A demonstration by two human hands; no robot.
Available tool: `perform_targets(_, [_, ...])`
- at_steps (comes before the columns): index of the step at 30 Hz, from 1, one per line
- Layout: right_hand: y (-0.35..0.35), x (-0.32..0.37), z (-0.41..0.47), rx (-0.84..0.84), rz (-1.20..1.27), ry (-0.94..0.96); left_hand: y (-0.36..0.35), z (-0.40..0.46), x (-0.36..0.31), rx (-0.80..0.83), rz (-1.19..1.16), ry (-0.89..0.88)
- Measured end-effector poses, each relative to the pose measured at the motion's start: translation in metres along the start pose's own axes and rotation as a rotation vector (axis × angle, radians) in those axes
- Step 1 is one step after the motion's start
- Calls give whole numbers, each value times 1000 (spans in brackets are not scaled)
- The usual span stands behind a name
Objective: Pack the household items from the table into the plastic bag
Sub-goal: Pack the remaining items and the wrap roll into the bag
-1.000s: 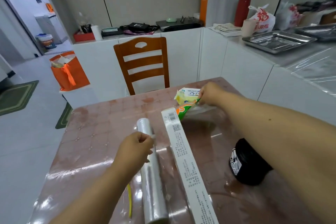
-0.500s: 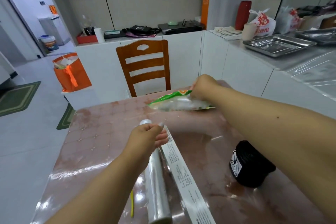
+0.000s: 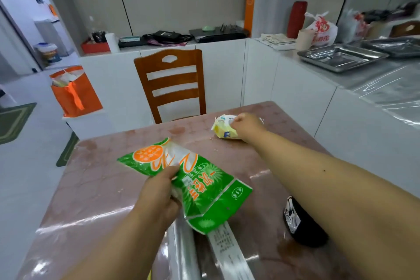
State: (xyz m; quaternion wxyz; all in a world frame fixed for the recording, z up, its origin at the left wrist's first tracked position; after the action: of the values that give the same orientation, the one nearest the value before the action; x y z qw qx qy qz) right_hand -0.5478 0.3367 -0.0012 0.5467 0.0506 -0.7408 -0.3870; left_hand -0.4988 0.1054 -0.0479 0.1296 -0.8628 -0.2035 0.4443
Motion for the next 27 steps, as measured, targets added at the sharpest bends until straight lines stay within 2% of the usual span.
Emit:
perform_targets(2, [10,-40,35,-157,-57,-150,2,-2,3,39,13,-20])
perform_targets(5, [5,-77,61,-149,-130,-250,-2,-10,9,73,-3,4])
perform_targets(7, [-3,-80,62,-125,17,-273,-4,-13,14,99,-13,33])
perform_targets(10, [-11,-89,64,-202,436,-428,-6,-16,19,112,-2,50])
perform_targets(11, [-12,-90,64,-250,492,-461,-6,-16,21,114,4,60])
perform_targets(13, [-8,-90,64,-358,446,-469,-6,-17,23,115,12,82])
perform_targets(15, [-2,-93,67,-410,383,-439,-6,-18,23,118,10,93])
perform_targets(20, [-1,-80,62,-314,488,-319,-1,-24,17,101,-11,96])
perform_targets(22, [-1,-68,58,-381,469,-268,4,-26,15,102,-4,104])
perform_targets(25, [5,-20,39,-403,361,-32,13,-26,15,88,23,110])
perform_targets(27, [20,22,21,-361,402,129,20,-25,14,86,28,130])
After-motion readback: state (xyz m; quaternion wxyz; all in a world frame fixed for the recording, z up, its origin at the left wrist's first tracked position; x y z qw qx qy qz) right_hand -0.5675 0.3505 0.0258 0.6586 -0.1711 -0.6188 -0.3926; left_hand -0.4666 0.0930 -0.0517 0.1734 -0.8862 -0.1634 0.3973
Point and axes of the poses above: each hand's wrist, its own z-axis towards the middle knuckle, its own y-axis out of the back of the hand, x = y × z, the point moved 4 cm from there along z, towards the middle knuckle, and after that the axes turned 6 degrees about -x, right-handed, at the moved point
